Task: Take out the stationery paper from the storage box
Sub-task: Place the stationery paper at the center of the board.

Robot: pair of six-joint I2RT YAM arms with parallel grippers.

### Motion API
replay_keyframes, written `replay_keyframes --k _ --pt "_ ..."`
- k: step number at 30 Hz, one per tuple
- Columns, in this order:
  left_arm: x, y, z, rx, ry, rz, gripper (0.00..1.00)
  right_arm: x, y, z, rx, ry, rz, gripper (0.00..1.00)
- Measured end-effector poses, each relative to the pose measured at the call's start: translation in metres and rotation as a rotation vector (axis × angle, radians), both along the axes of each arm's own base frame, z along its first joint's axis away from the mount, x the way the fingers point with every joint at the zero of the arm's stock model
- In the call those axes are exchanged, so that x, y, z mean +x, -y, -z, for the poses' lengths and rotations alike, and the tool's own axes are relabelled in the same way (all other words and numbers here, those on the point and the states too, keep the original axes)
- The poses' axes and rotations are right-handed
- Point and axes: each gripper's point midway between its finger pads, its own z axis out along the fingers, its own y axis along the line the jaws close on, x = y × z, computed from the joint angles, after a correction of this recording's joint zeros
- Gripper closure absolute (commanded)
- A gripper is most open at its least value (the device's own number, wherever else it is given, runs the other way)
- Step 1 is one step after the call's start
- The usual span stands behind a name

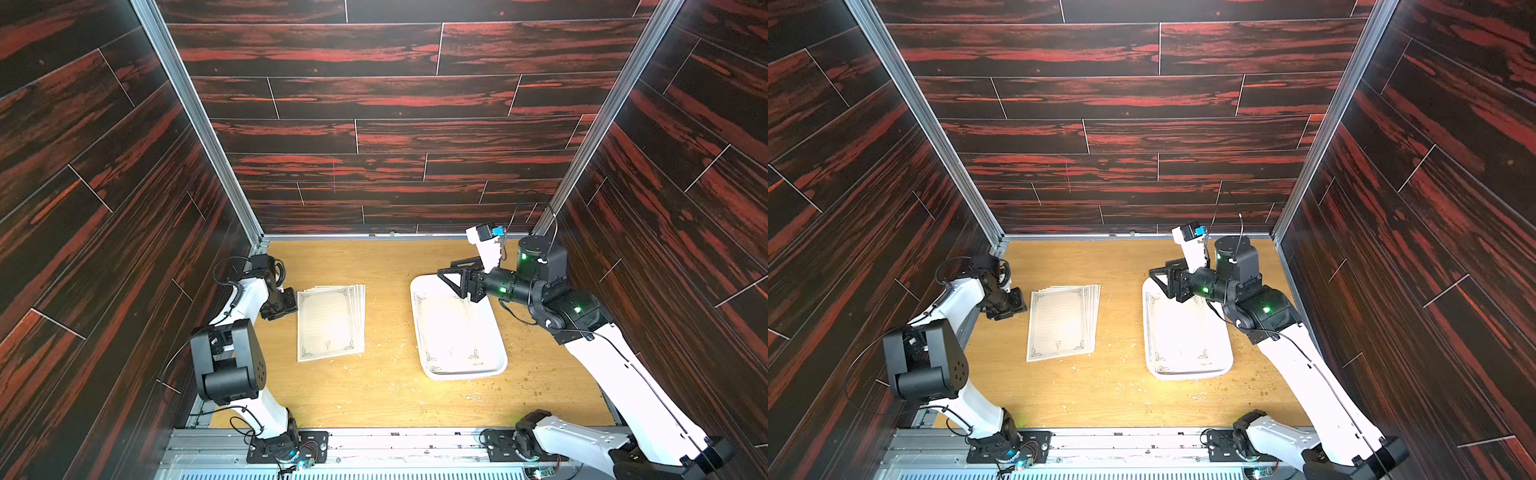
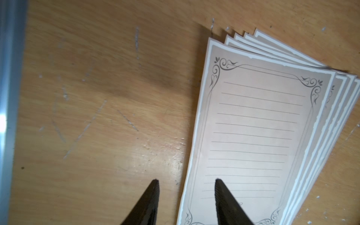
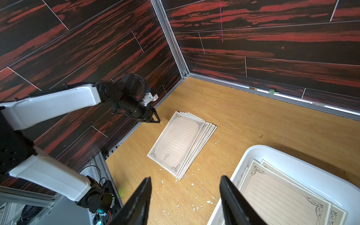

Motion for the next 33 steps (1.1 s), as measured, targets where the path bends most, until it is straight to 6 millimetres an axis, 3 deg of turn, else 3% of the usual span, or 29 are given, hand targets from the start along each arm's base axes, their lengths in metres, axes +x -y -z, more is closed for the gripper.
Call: replay_keyframes --k 1,7,21,27,33 --pt "0.000 -0.002 -0.003 0.013 0.007 -0.004 0.46 0.000 0.000 0.000 0.000 0.000 0.001 0.41" --pt "-0.005 -0.019 -0.020 0.124 0.069 -0.041 0.46 0.001 0.002 -0.005 0.007 0.000 0.018 0.41" --pt "-0.023 -0.046 -0.126 0.365 0.461 -0.142 0.45 0.007 0.007 -0.005 0.001 -0.011 0.063 0.41" --pt "-0.030 -0.041 -0.168 0.439 0.591 -0.131 0.45 0.014 0.010 -0.003 -0.015 -0.008 0.101 0.41" --pt "-0.035 -0.013 -0.201 0.476 0.701 -0.046 0.45 0.023 0.019 -0.001 -0.043 0.003 0.169 0.41"
